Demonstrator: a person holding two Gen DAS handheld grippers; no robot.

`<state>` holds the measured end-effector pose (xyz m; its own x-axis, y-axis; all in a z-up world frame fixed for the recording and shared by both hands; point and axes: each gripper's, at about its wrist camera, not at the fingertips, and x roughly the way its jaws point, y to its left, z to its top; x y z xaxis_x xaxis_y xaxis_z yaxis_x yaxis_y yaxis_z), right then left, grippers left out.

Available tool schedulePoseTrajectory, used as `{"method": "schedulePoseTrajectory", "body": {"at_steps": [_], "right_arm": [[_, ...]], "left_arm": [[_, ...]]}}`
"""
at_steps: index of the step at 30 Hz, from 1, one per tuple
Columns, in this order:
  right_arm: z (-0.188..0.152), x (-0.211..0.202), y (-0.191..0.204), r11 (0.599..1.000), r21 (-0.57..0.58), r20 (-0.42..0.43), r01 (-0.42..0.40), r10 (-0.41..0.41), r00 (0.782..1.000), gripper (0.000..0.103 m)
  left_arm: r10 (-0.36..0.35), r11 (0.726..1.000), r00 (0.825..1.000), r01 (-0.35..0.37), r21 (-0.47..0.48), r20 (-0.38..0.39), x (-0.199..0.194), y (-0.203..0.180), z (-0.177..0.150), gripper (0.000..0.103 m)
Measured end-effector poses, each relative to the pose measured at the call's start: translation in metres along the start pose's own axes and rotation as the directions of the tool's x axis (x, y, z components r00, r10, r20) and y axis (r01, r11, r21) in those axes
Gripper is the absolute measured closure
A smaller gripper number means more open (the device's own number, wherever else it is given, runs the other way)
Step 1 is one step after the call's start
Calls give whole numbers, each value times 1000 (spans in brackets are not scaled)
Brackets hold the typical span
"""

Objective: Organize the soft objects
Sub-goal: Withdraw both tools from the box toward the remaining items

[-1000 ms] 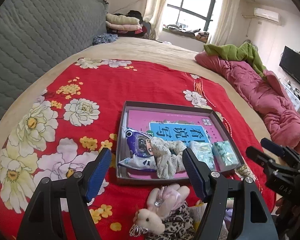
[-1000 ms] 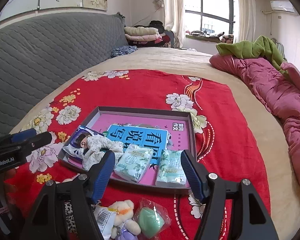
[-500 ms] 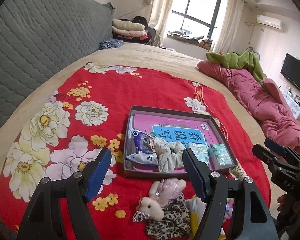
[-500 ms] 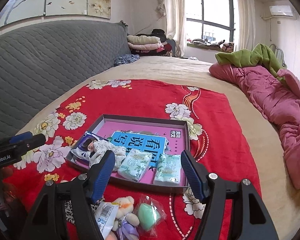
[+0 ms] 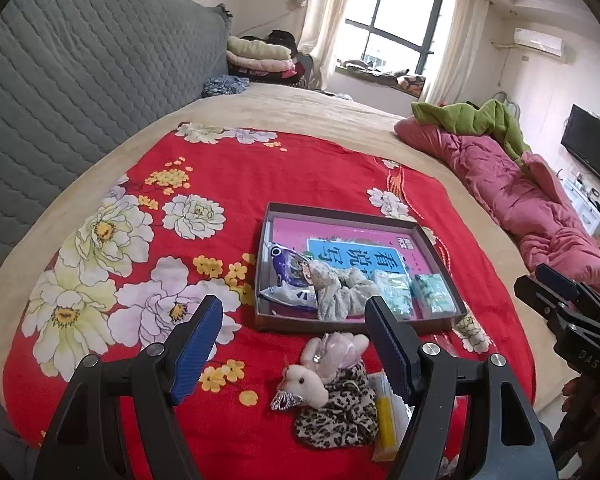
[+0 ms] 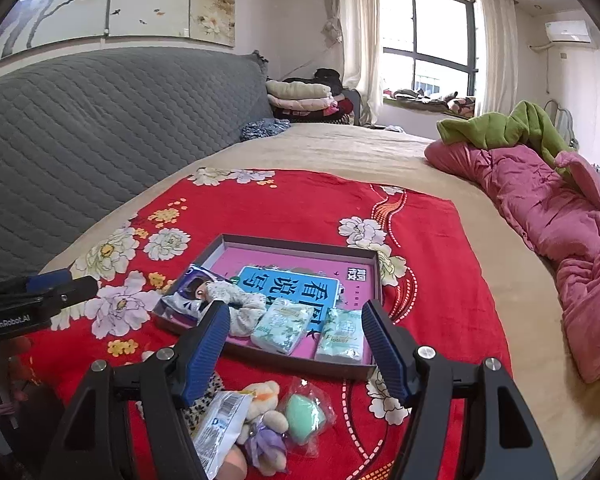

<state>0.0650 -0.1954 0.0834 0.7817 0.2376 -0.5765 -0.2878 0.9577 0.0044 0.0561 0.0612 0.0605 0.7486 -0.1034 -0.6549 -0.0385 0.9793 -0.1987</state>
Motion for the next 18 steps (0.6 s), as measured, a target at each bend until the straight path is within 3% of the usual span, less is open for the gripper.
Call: {"method": "schedulePoseTrajectory", "body": {"at_steps": [18], "right_arm": [[-16, -22, -7, 1000, -11, -1, 3, -3, 1000, 35]], "left_arm": [[-3, 999, 997, 6, 39, -76, -10, -15, -31, 28]]}}
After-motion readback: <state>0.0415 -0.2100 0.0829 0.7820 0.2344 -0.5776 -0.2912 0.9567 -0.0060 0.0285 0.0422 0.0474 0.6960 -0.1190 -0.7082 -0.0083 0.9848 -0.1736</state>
